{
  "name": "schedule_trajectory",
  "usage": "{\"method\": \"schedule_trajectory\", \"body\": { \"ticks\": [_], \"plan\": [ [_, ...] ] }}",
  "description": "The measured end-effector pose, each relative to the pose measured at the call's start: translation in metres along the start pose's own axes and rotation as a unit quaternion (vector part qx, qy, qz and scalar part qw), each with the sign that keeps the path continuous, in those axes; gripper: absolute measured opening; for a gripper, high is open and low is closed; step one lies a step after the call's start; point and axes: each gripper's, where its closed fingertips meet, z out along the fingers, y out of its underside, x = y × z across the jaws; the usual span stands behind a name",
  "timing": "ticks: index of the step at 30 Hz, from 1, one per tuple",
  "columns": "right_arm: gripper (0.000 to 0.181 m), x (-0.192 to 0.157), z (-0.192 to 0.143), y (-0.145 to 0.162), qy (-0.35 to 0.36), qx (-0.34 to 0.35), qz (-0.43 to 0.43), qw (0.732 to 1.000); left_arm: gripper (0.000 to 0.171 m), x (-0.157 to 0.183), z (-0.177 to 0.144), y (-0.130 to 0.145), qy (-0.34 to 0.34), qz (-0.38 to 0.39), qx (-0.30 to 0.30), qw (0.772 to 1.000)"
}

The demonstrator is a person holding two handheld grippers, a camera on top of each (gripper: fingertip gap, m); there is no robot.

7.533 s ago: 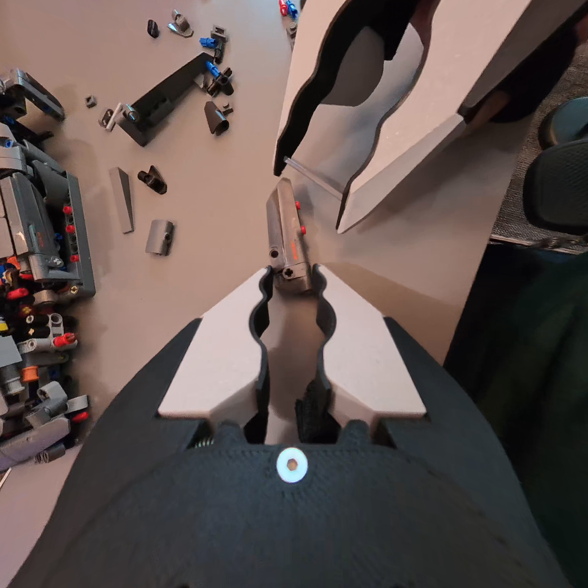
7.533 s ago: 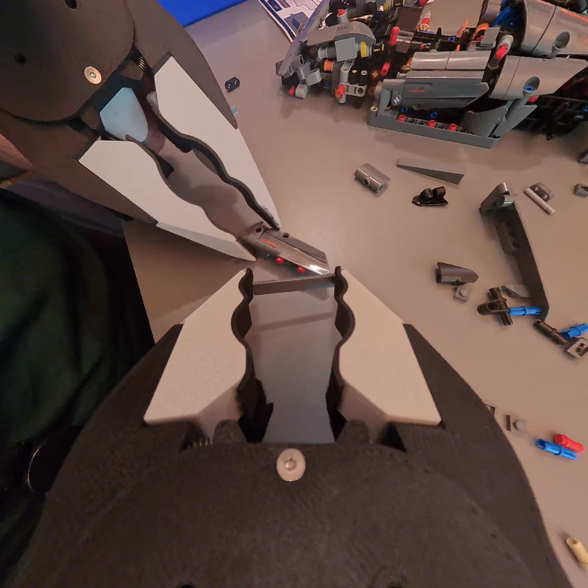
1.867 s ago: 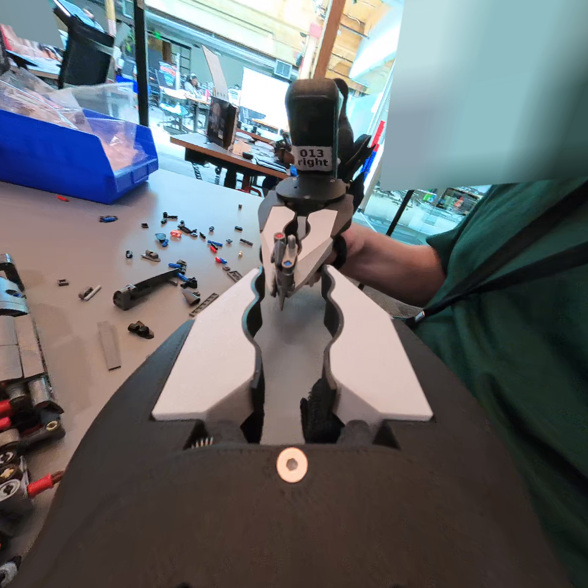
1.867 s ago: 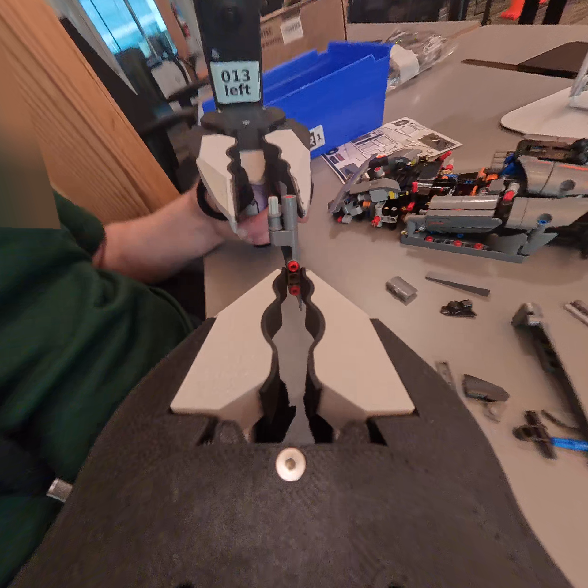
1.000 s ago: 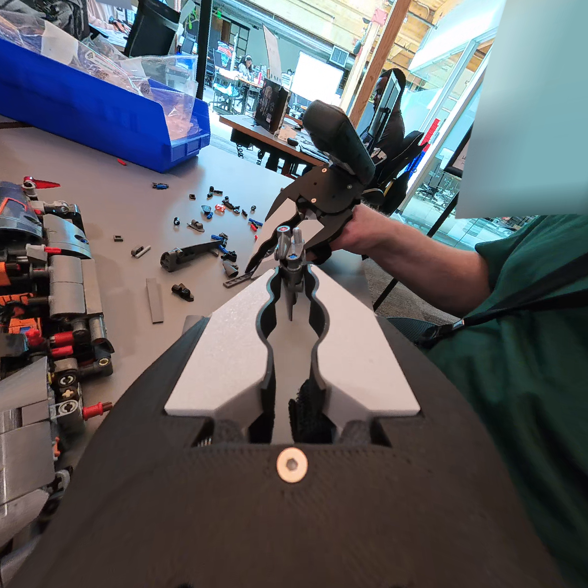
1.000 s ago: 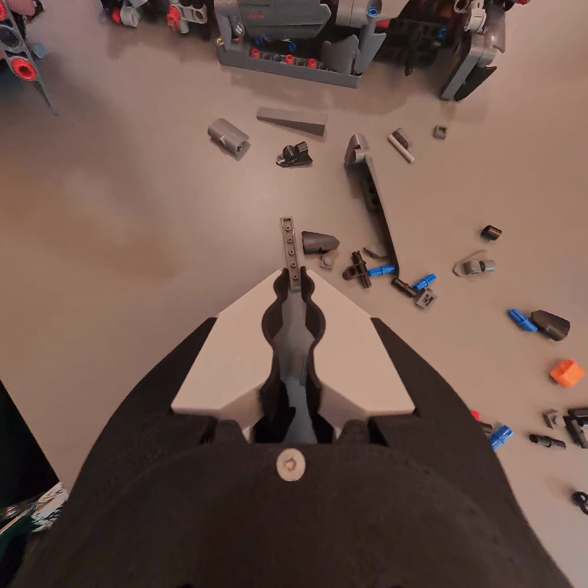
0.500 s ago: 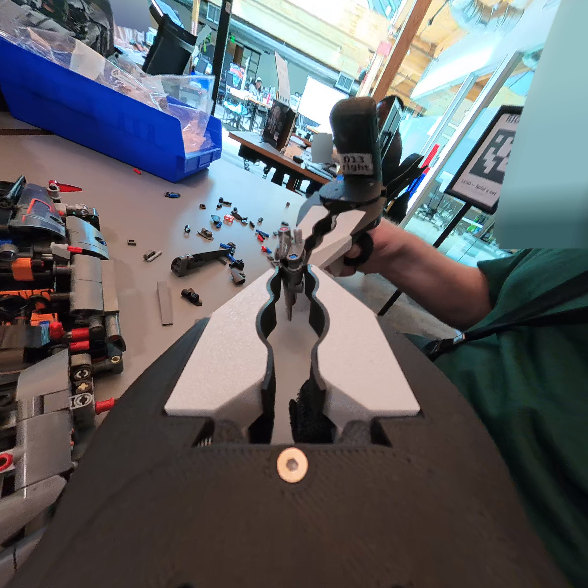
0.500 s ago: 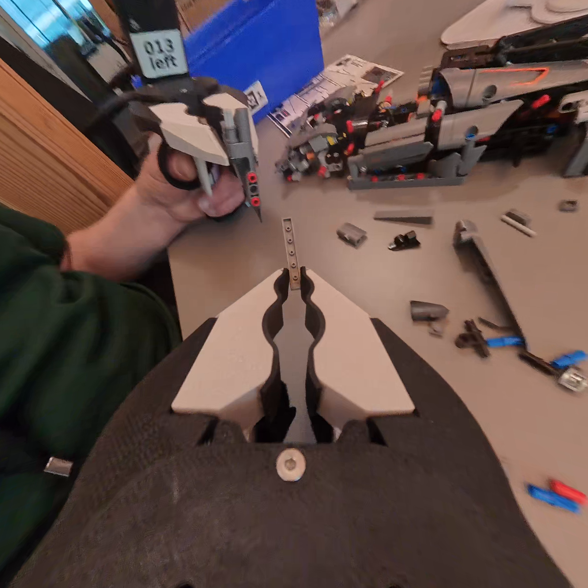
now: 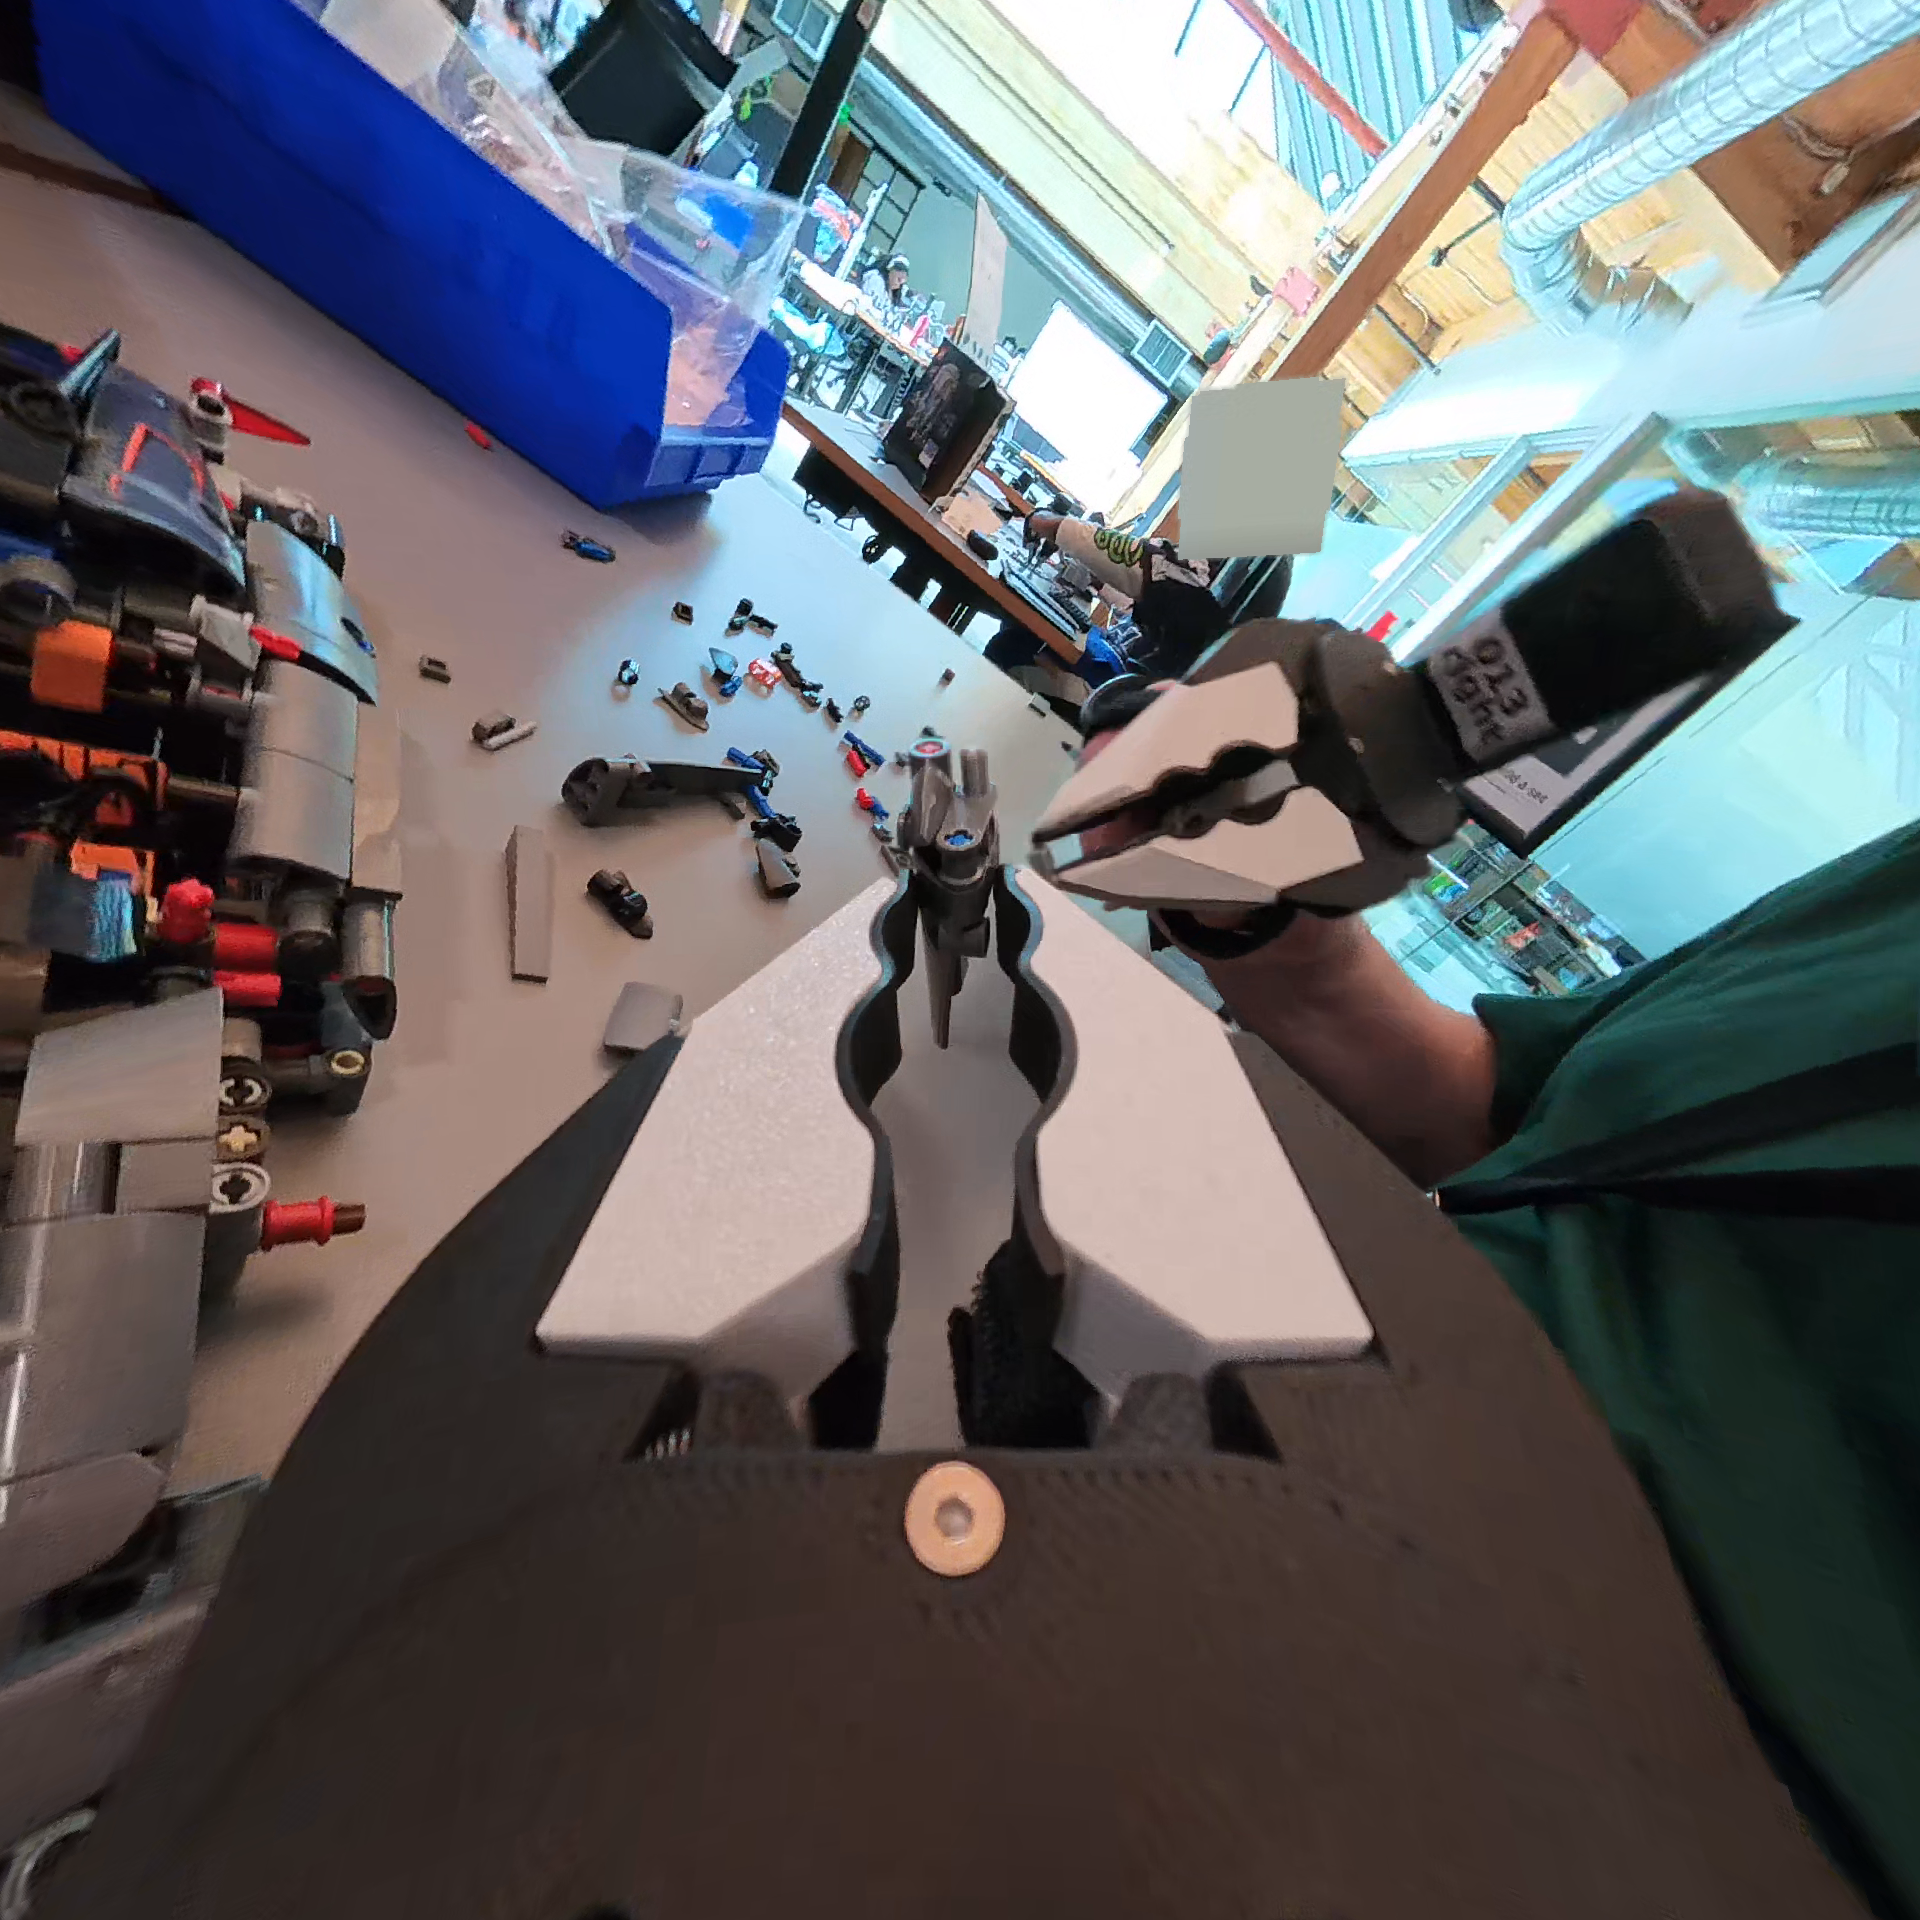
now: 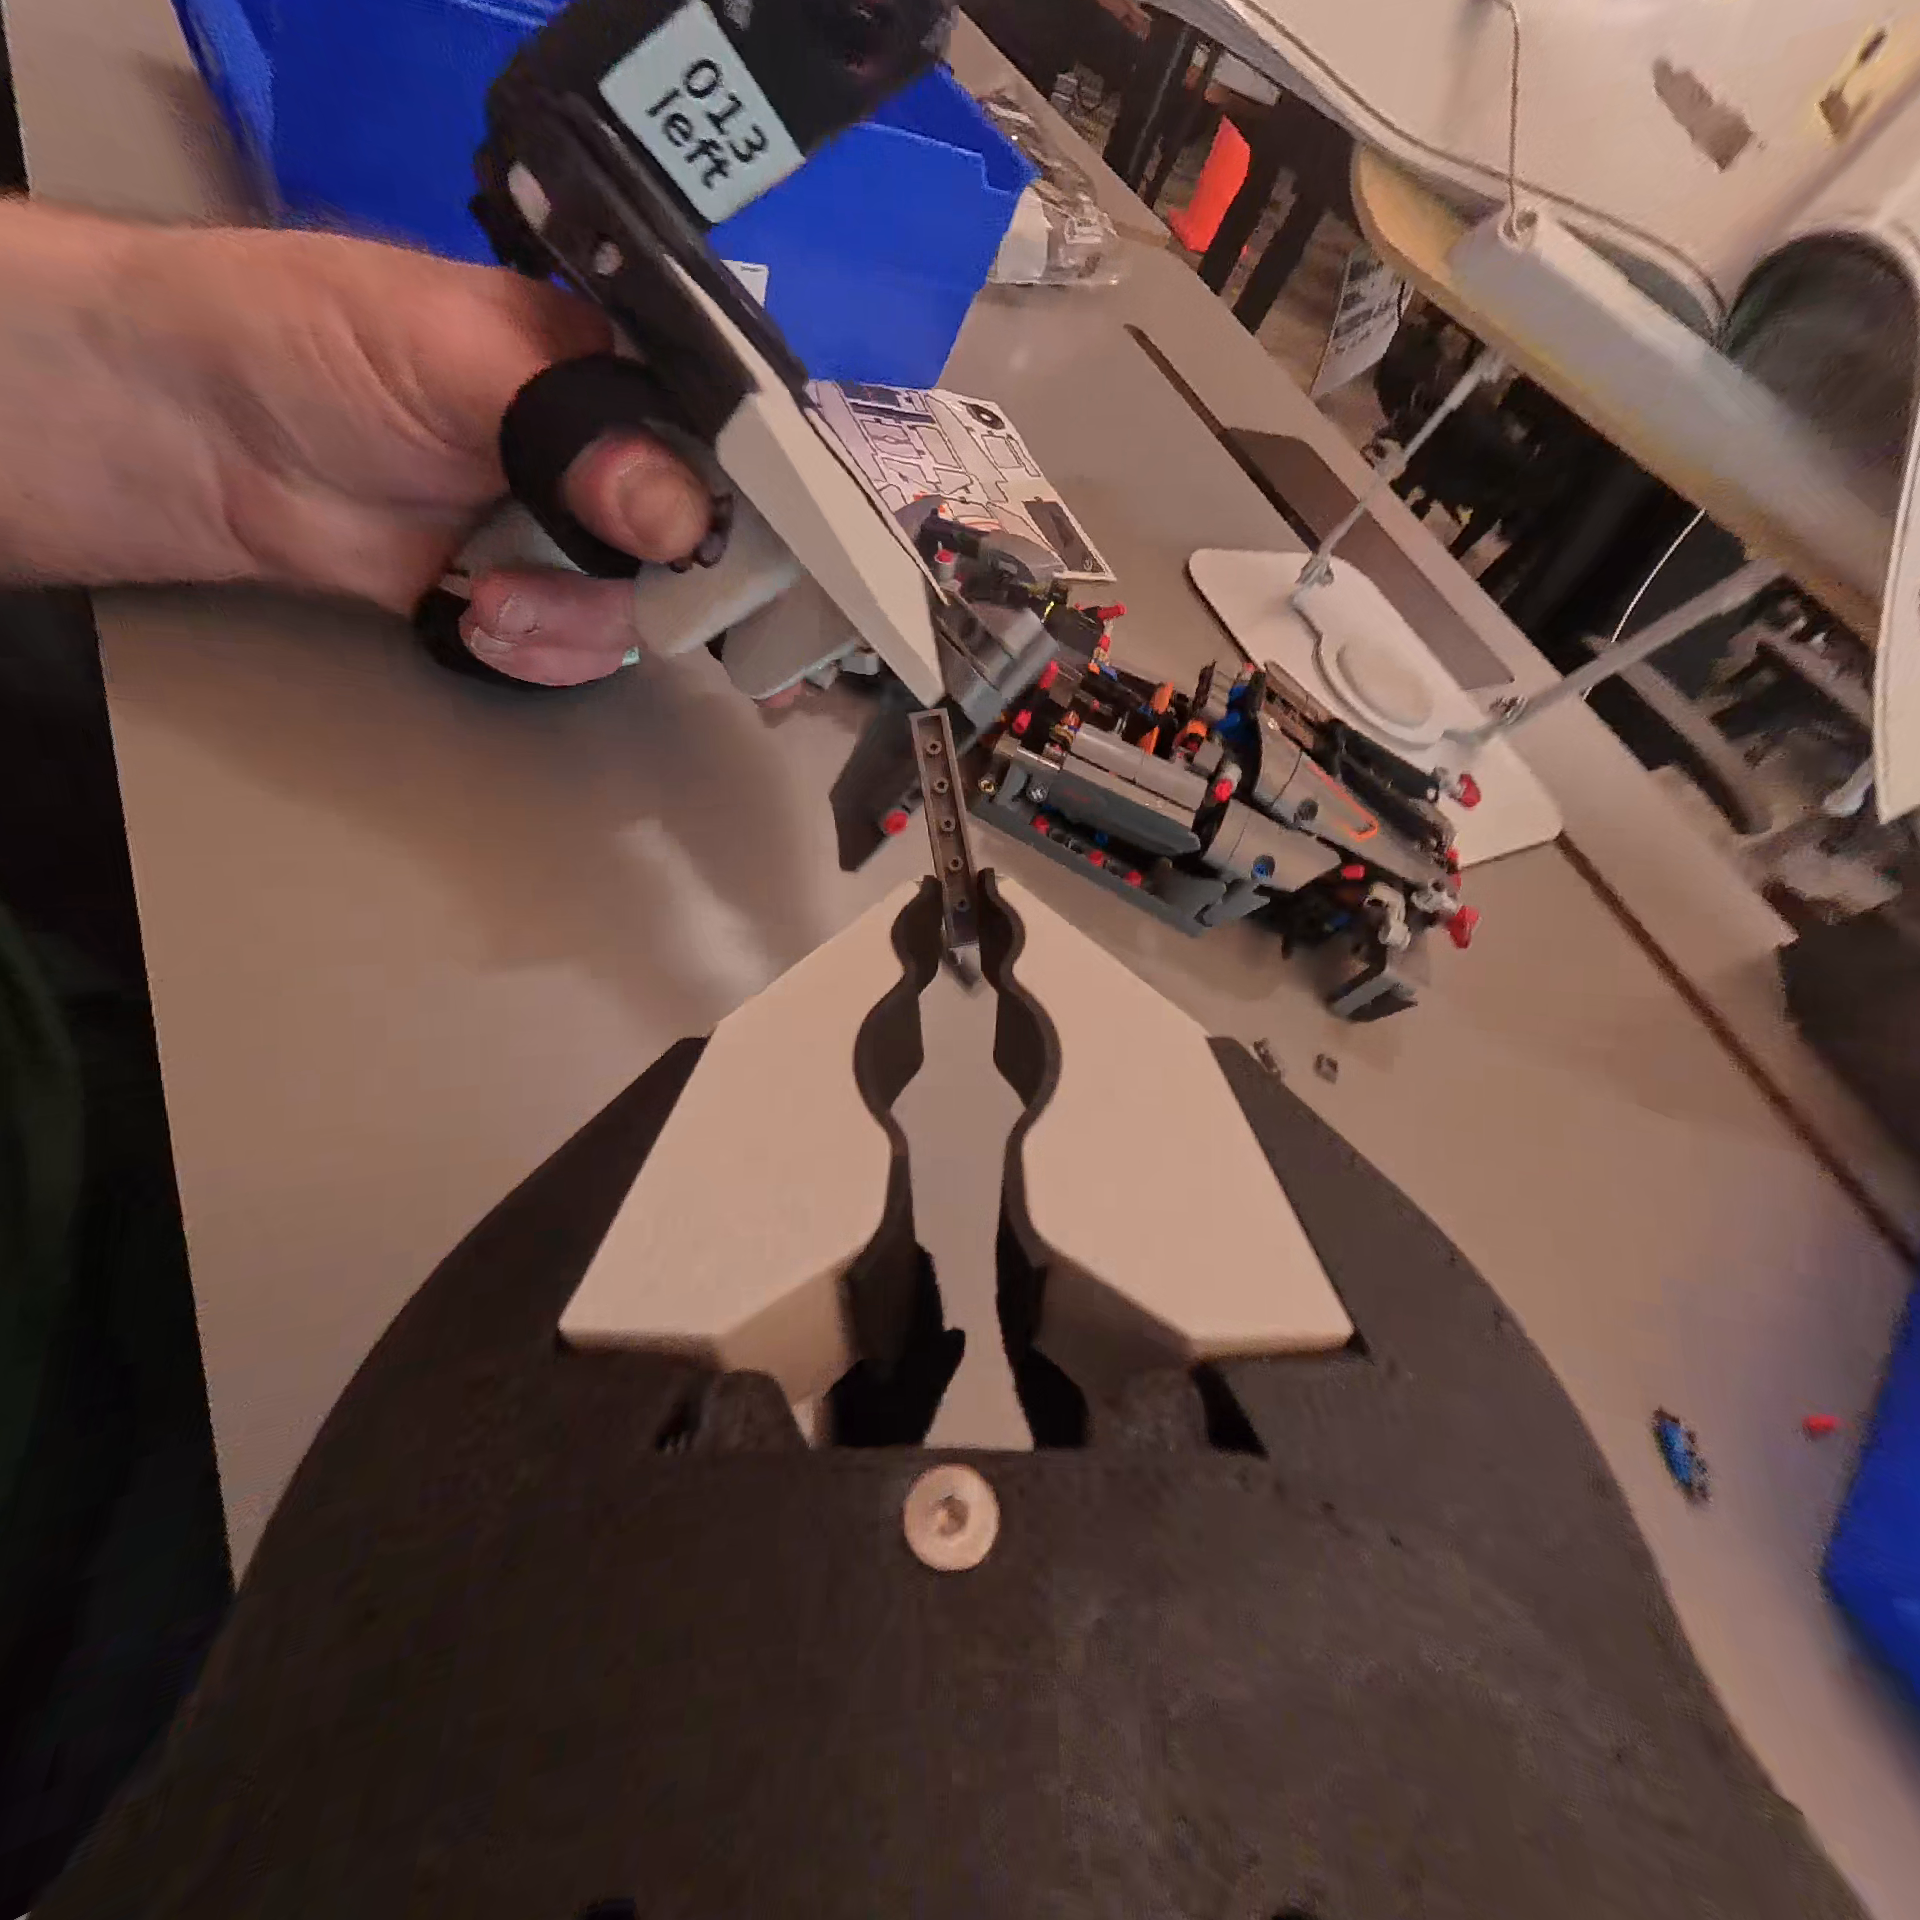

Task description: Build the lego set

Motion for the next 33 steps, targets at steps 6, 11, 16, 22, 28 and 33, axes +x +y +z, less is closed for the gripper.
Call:
{"method": "schedule_trajectory", "body": {
  "ticks": [6, 11, 16, 22, 28, 33],
  "plan": [
    [0.004, -0.005, 0.011, 0.007, 0.008, -0.021, -0.034, 0.999, 0.012, 0.002, 0.010, 0.009, 0.022, -0.046, -0.012, 0.999],
    [0.004, -0.003, 0.016, 0.010, 0.013, -0.030, -0.042, 0.999, 0.012, 0.000, 0.011, 0.007, 0.027, -0.065, -0.005, 0.998],
    [0.004, 0.003, 0.016, 0.017, 0.026, -0.041, -0.043, 0.998, 0.012, -0.001, 0.012, 0.008, 0.026, -0.065, -0.009, 0.998],
    [0.000, 0.006, 0.018, 0.023, 0.042, -0.060, -0.052, 0.996, 0.023, -0.002, 0.014, 0.007, 0.034, -0.079, -0.010, 0.996],
    [0.000, 0.005, 0.020, 0.032, 0.031, -0.074, -0.038, 0.996, 0.019, -0.008, 0.016, 0.012, 0.005, -0.066, -0.025, 0.997],
    [0.001, 0.002, 0.015, 0.052, -0.018, -0.084, 0.042, 0.995, 0.021, -0.018, 0.011, 0.017, -0.040, -0.033, -0.050, 0.997]
  ]
}}
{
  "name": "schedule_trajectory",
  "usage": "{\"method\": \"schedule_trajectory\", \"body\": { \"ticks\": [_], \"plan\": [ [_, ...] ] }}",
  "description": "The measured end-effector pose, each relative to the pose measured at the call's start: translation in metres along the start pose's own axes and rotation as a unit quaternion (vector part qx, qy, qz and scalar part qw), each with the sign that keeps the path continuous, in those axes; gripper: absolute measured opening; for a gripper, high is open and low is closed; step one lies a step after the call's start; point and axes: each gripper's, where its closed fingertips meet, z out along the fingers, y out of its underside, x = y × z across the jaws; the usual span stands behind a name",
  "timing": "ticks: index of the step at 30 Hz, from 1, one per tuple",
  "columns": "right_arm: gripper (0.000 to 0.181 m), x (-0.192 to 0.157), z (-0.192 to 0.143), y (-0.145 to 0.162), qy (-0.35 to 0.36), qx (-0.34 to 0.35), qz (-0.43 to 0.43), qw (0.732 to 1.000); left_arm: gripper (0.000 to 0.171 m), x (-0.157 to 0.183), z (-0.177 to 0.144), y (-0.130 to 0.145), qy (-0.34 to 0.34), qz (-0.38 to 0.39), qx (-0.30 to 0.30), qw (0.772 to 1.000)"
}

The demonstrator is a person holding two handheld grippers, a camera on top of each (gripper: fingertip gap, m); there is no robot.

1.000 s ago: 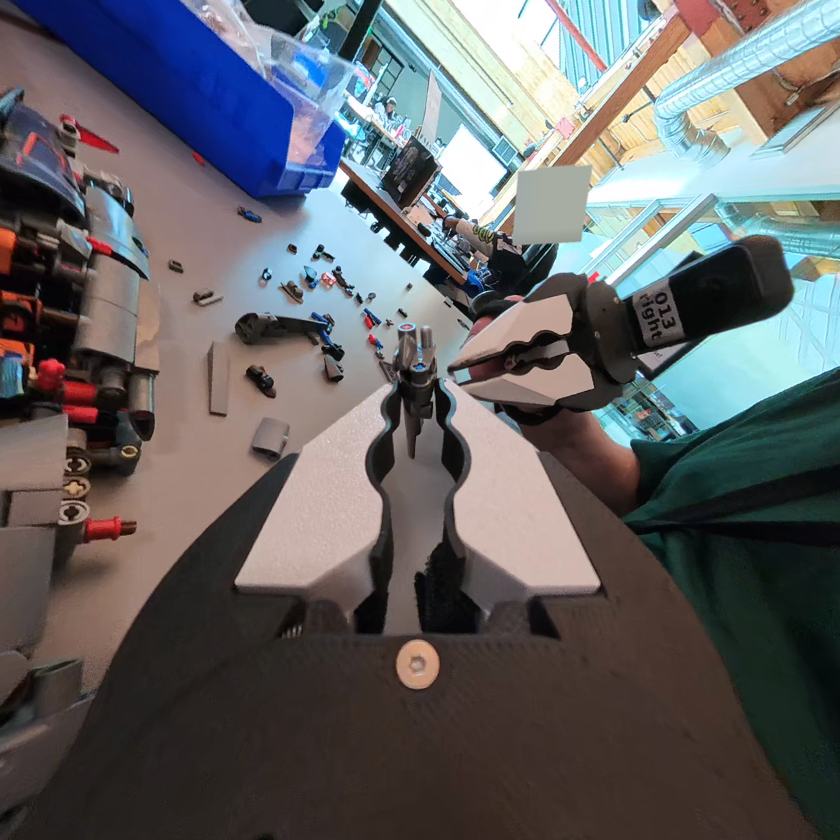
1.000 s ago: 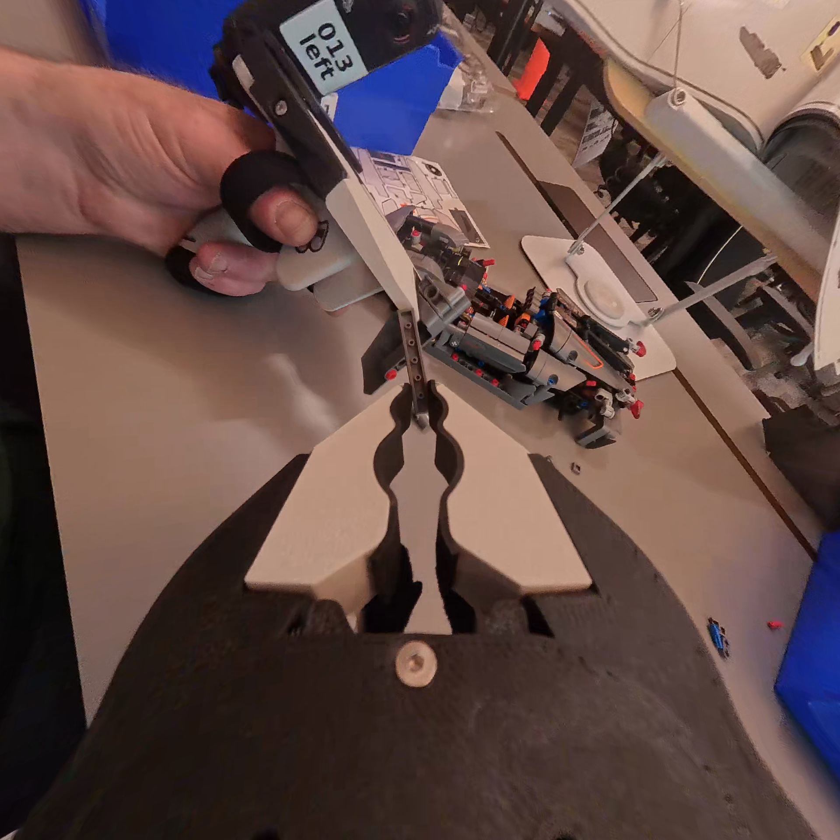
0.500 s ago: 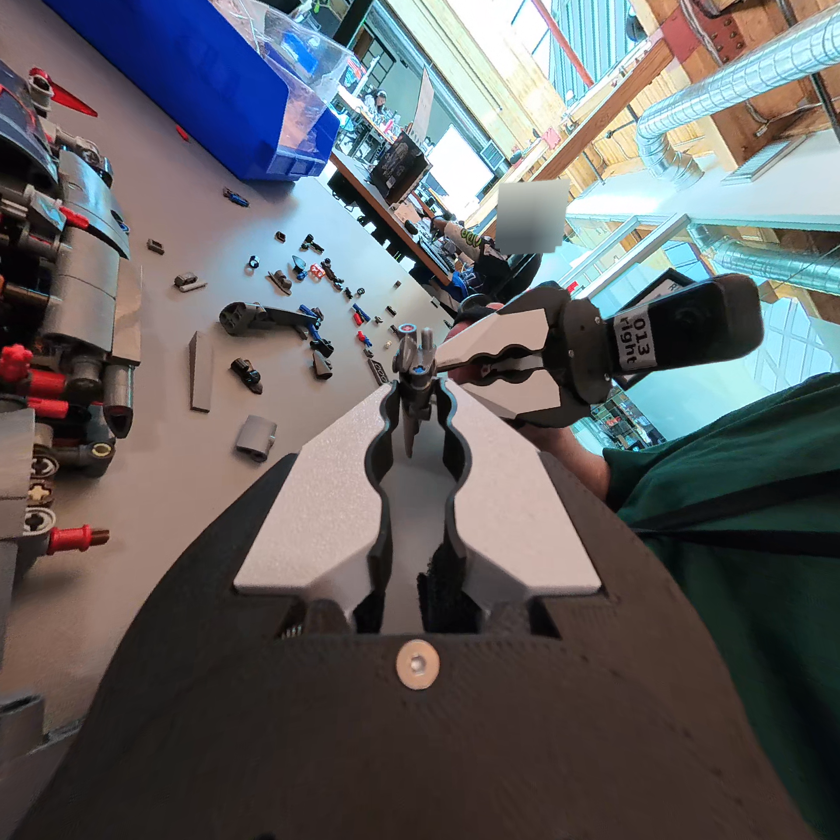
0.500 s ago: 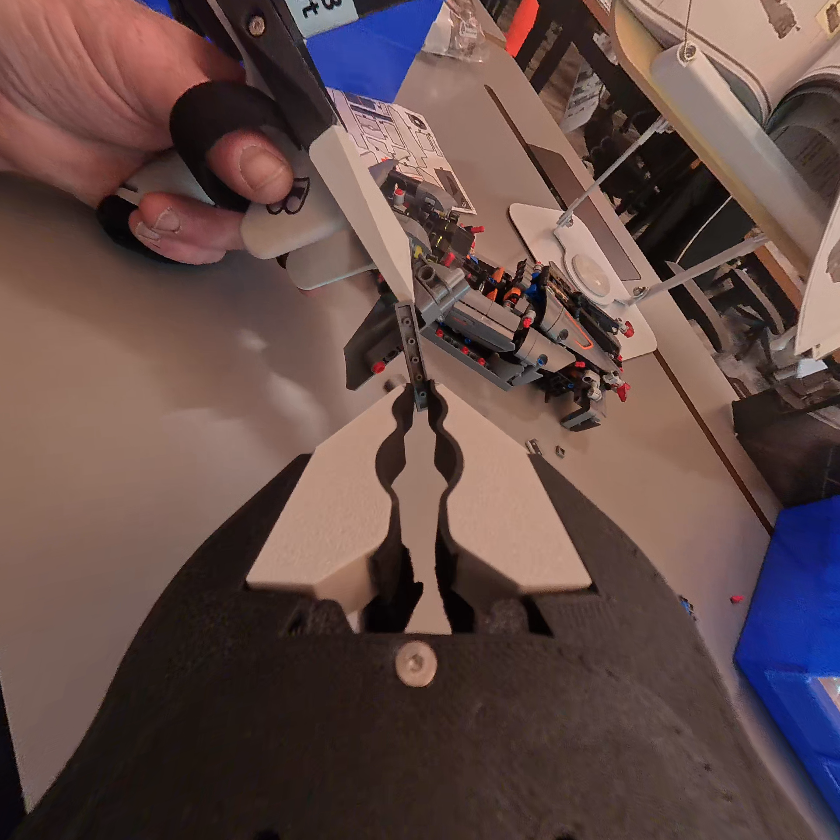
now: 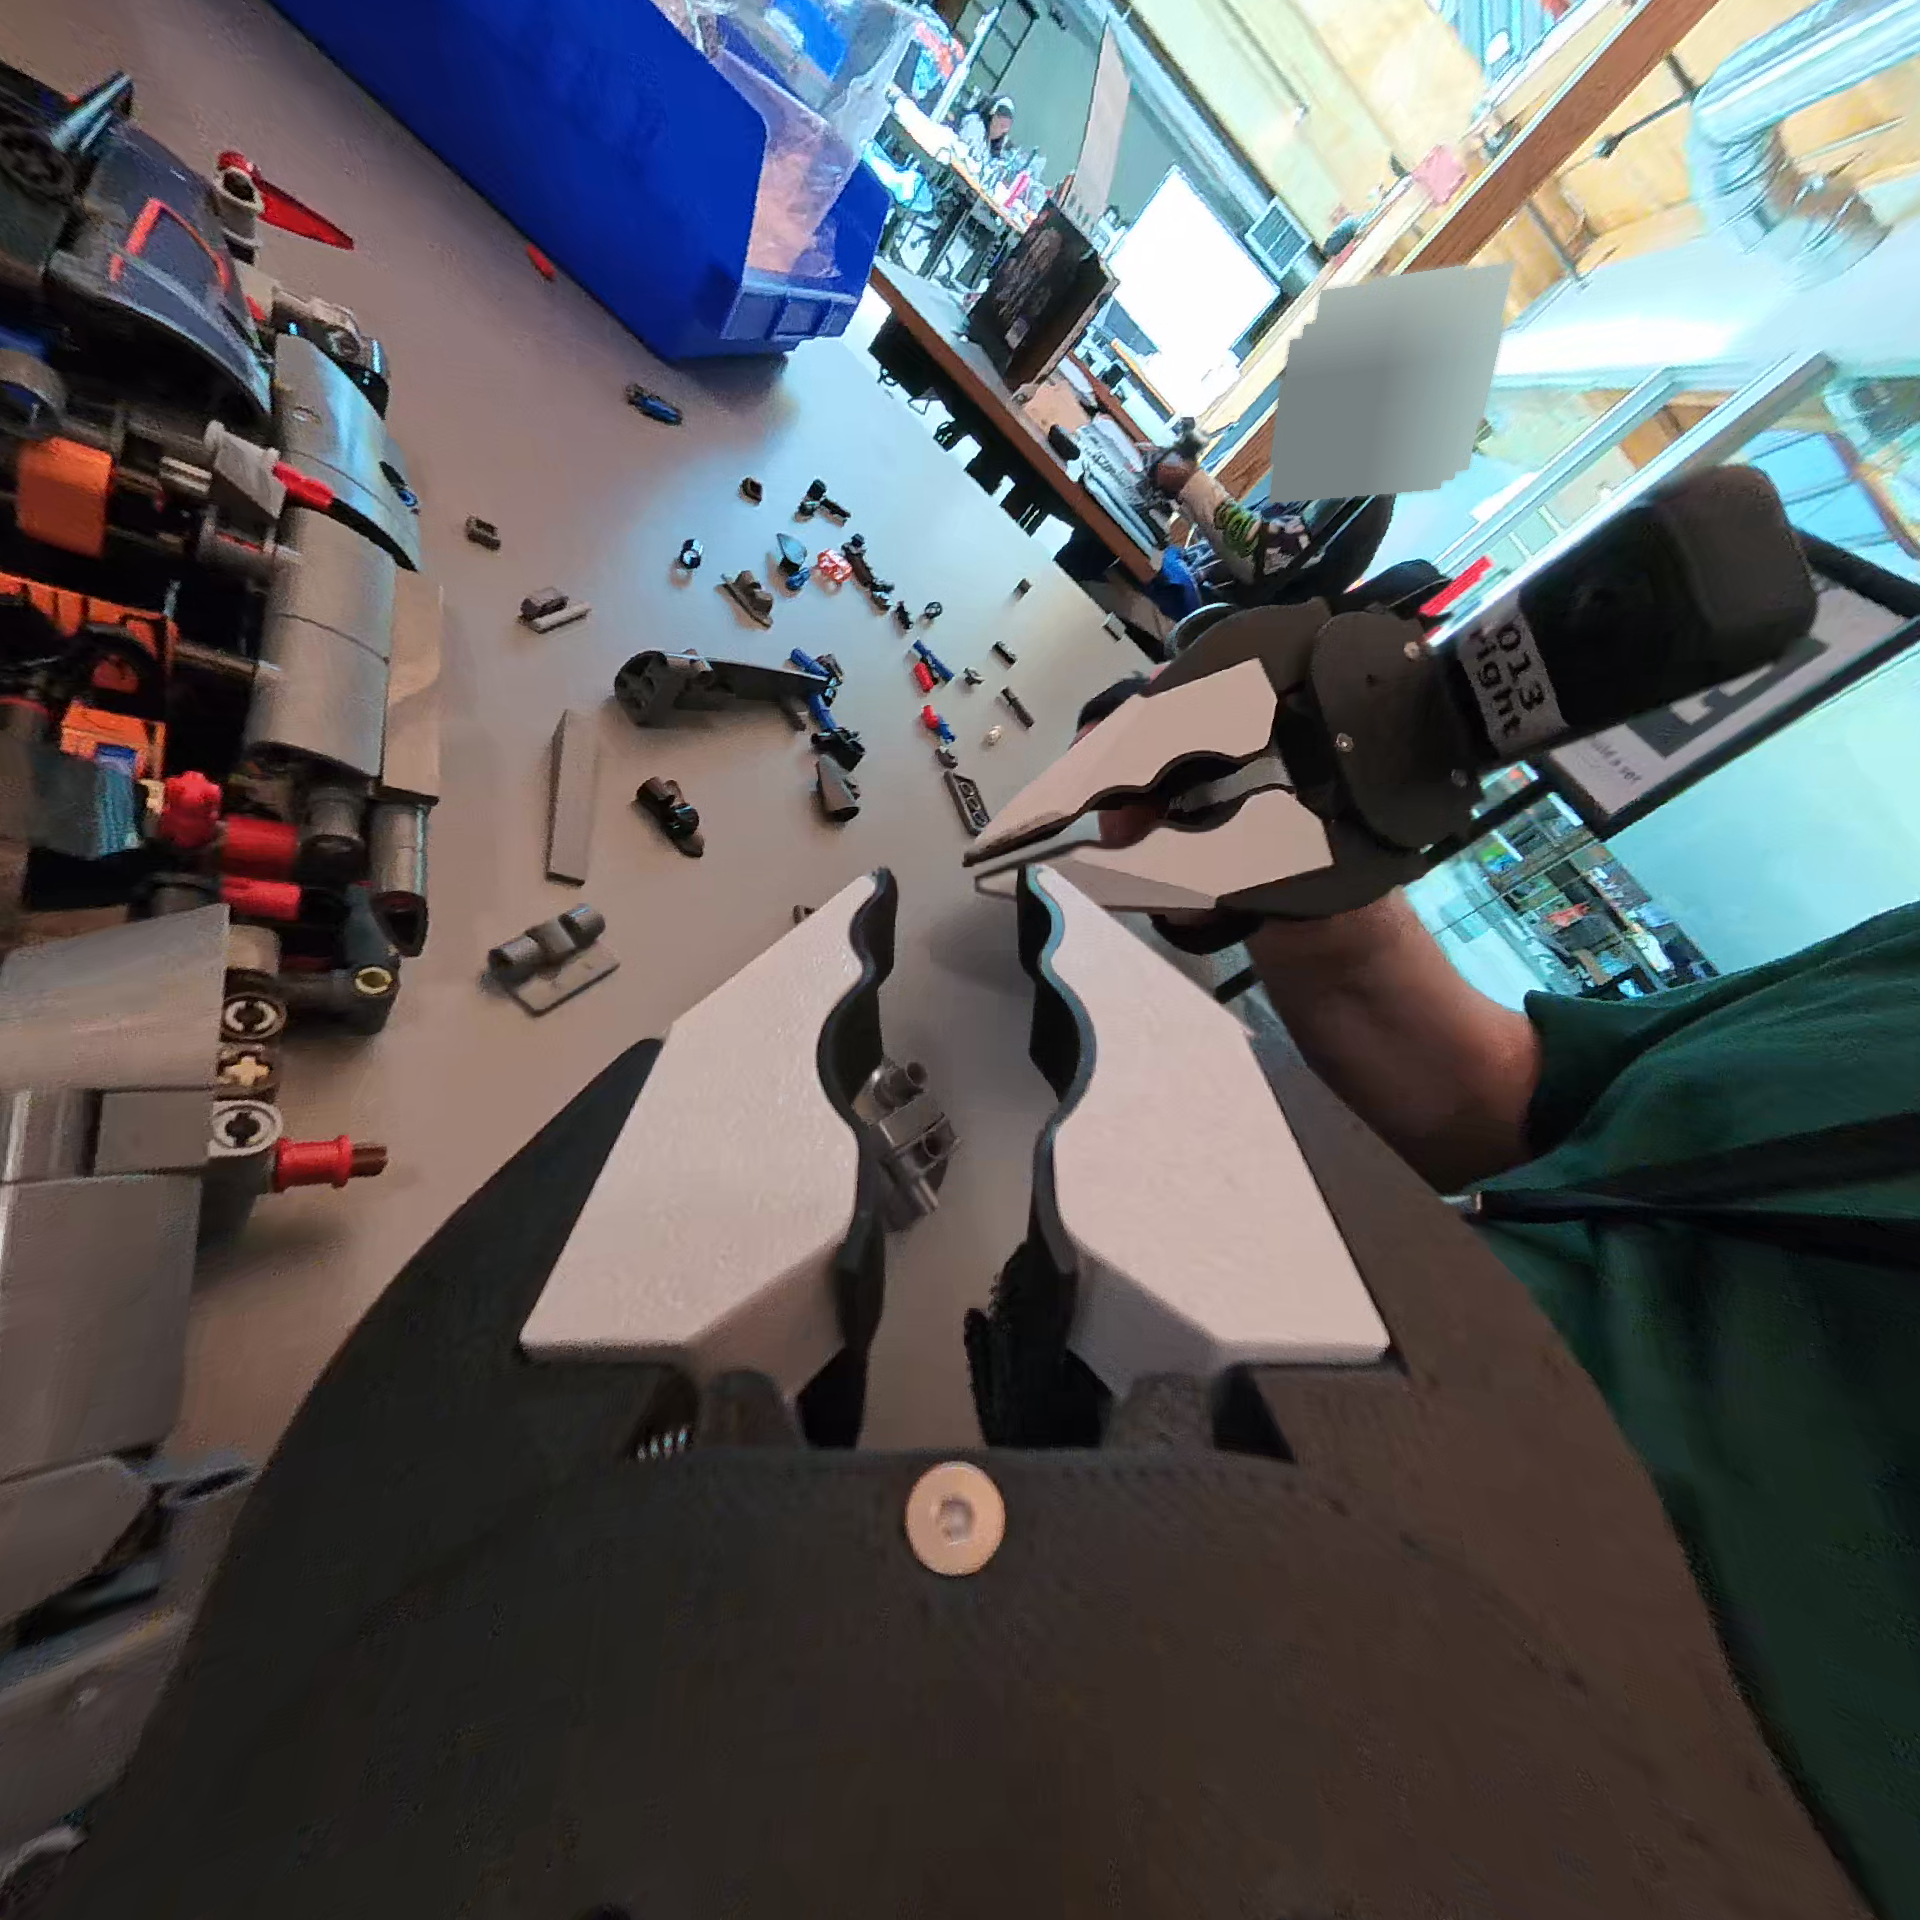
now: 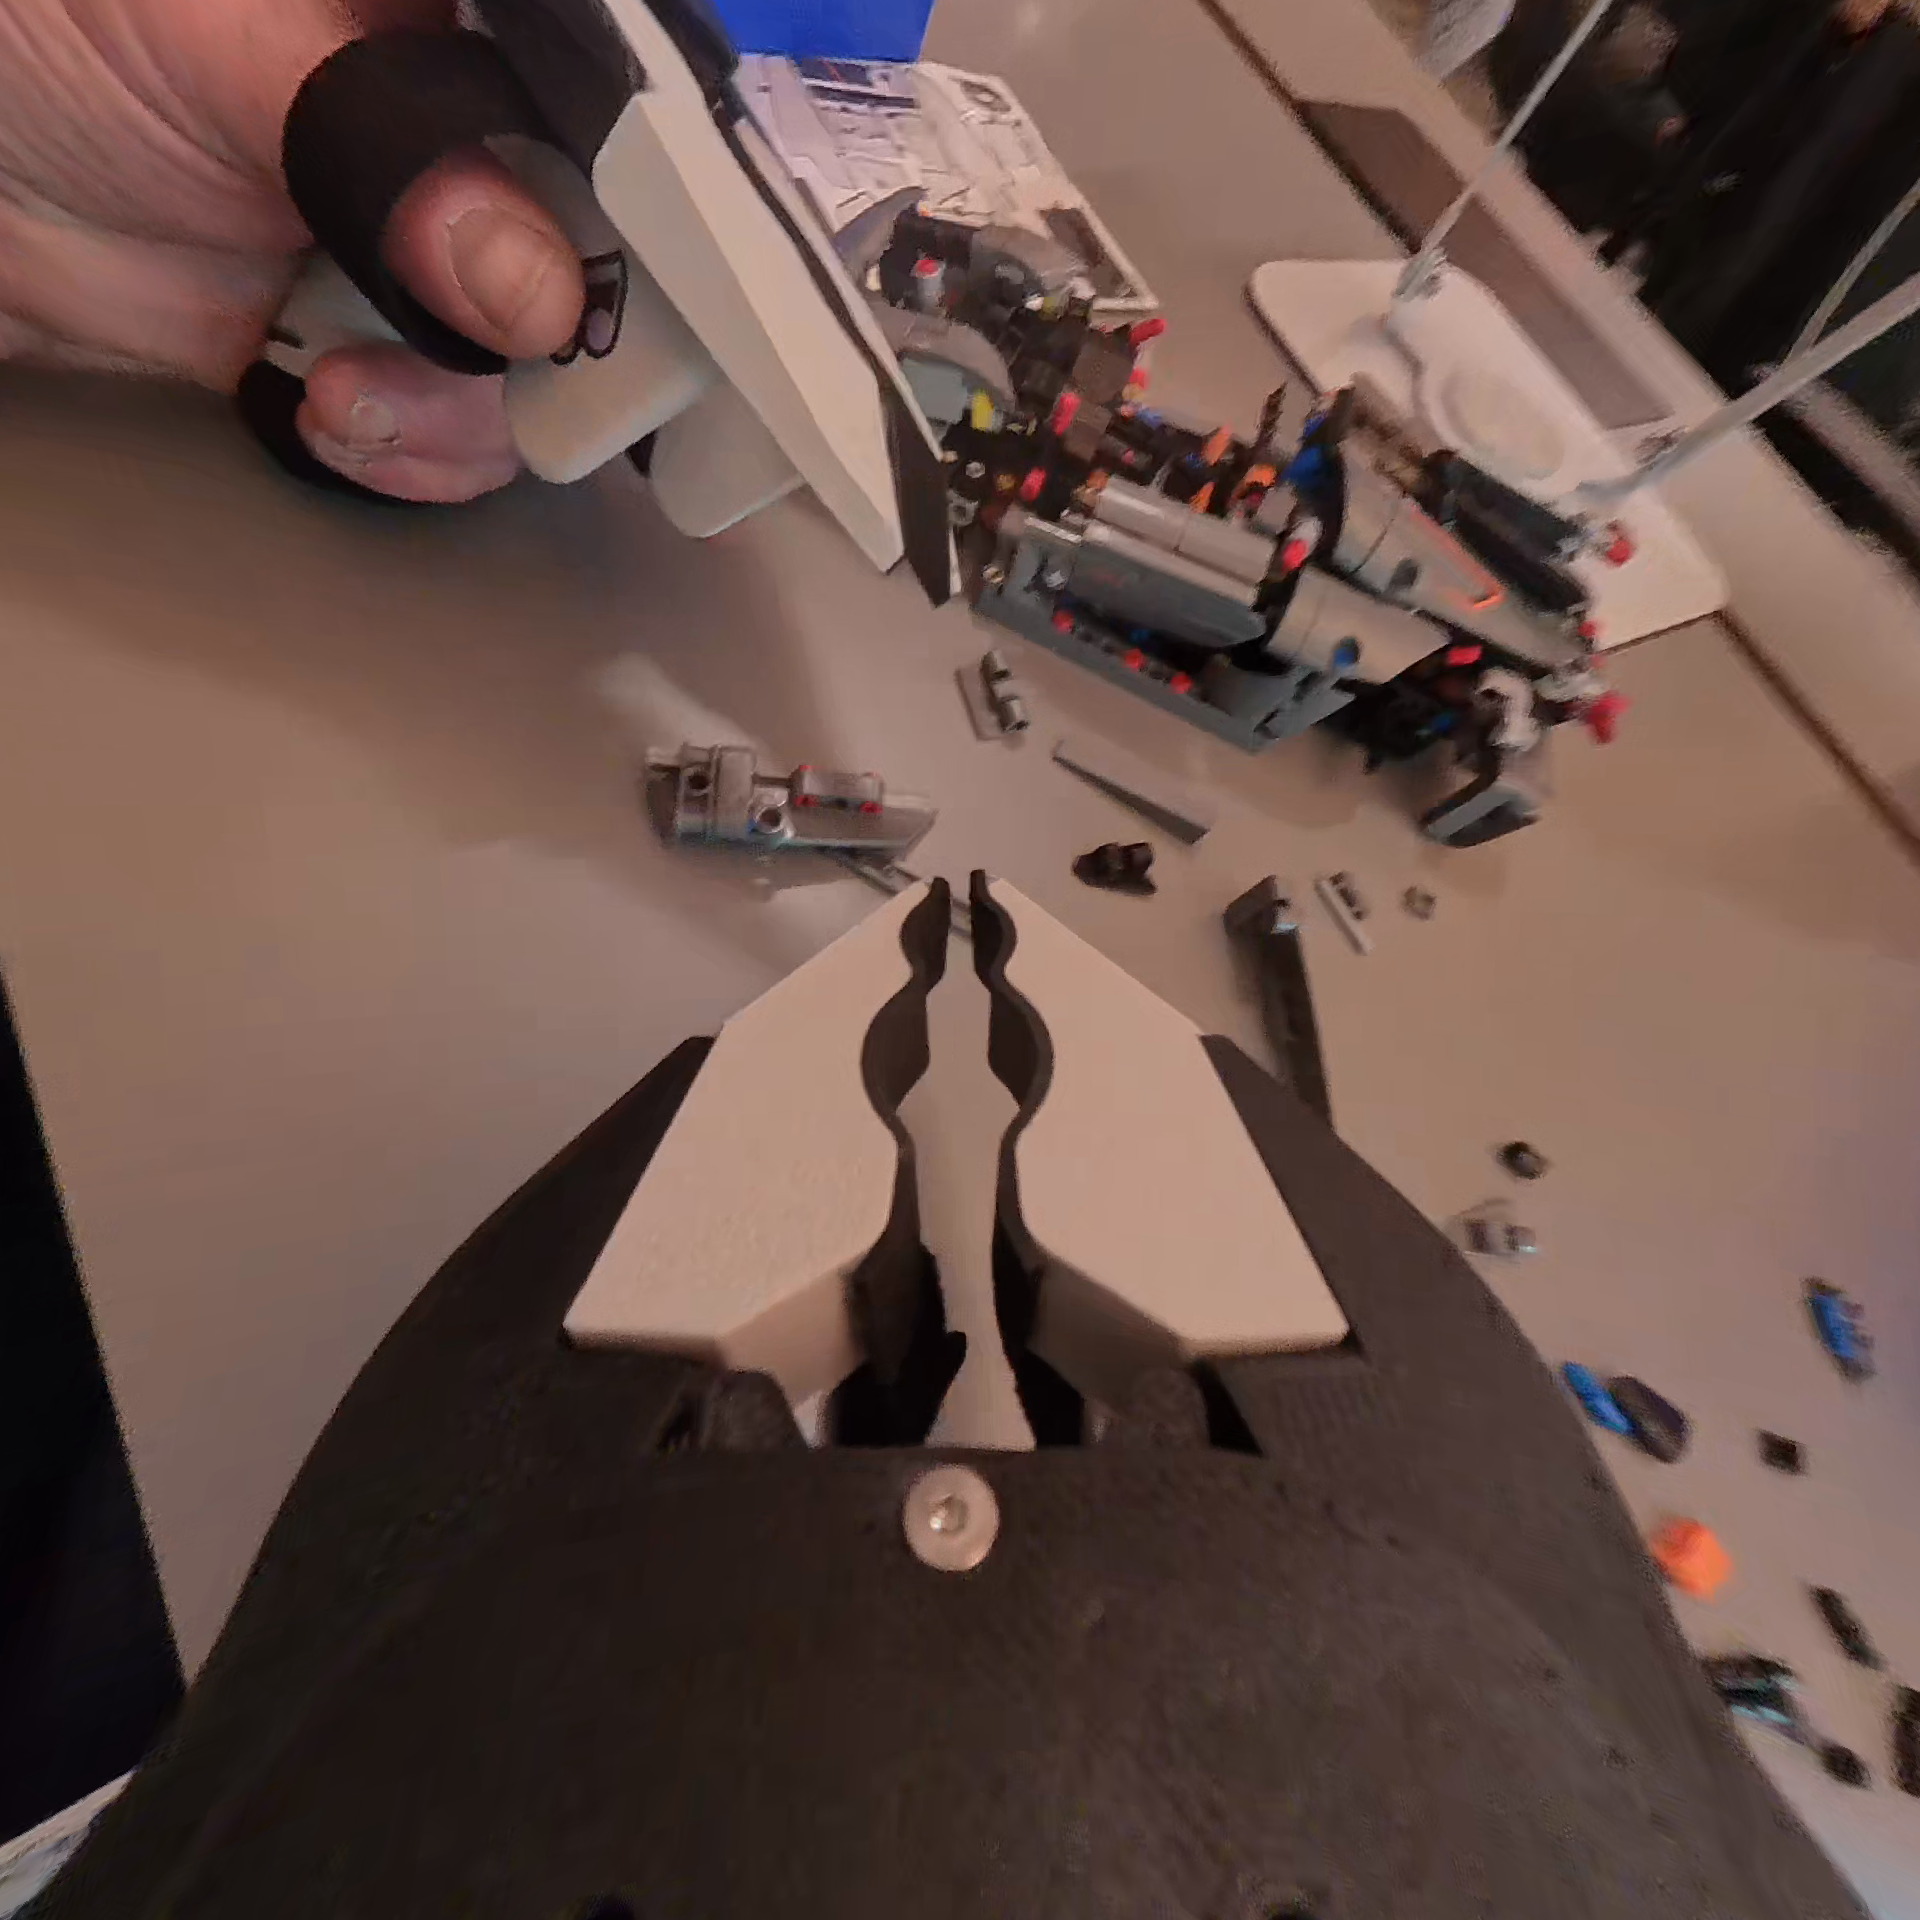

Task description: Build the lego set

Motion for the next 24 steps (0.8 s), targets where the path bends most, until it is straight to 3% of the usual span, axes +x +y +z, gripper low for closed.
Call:
{"method": "schedule_trajectory", "body": {
  "ticks": [5, 9, 14, 19, 24],
  "plan": [
    [0.030, 0.003, 0.011, 0.017, -0.048, -0.035, 0.020, 0.998, 0.021, -0.006, -0.001, 0.004, -0.025, 0.018, -0.020, 0.999],
    [0.033, 0.000, 0.030, 0.022, -0.115, -0.061, 0.018, 0.991, 0.021, -0.007, 0.001, 0.006, -0.025, 0.016, -0.027, 0.999],
    [0.015, -0.006, 0.043, 0.025, -0.200, -0.083, 0.028, 0.976, 0.022, -0.006, 0.000, 0.006, -0.017, 0.009, -0.029, 0.999],
    [0.005, -0.005, 0.041, 0.027, -0.209, -0.084, 0.042, 0.973, 0.024, -0.006, 0.000, 0.008, -0.020, 0.027, -0.037, 0.999],
    [0.004, -0.005, 0.033, 0.030, -0.203, -0.077, 0.071, 0.974, 0.029, -0.001, 0.010, 0.016, -0.055, 0.138, -0.083, 0.985]
  ]
}}
